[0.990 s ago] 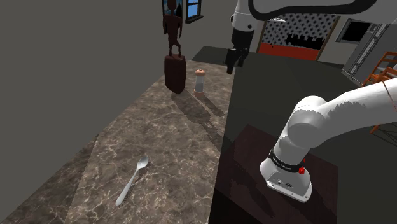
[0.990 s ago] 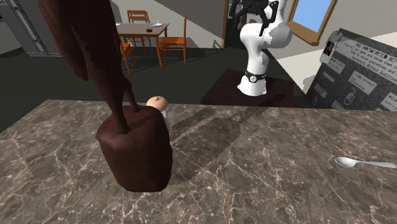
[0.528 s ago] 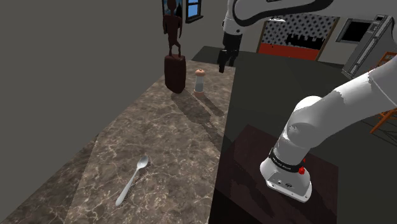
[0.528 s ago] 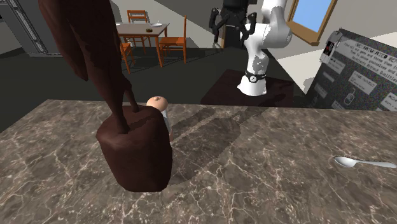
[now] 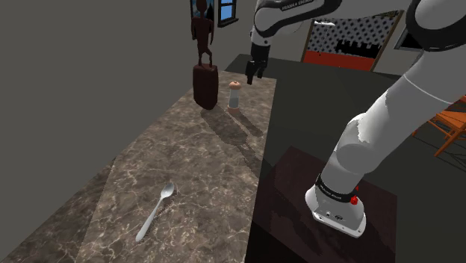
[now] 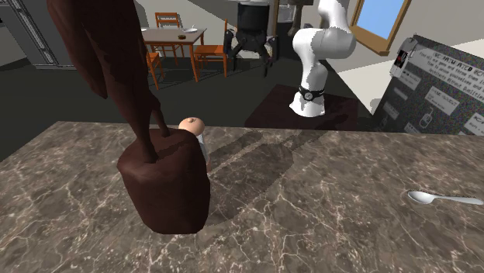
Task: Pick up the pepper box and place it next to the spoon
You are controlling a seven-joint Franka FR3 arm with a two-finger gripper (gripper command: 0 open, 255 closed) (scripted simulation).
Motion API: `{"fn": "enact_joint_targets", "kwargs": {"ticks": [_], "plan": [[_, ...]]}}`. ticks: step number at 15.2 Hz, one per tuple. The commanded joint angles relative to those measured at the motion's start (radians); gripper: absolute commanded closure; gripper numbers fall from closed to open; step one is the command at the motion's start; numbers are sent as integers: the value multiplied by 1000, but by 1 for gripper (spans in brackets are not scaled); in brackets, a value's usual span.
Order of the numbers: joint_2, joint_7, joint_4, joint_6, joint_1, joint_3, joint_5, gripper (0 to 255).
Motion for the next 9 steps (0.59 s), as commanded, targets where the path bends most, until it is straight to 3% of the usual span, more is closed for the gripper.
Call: {"fn": "enact_joint_targets", "kwargs": {"ticks": [1, 9], "plan": [[79, -40, 52, 29, 1, -22, 21, 0], [399, -209, 319, 75, -29, -74, 152, 0]]}}
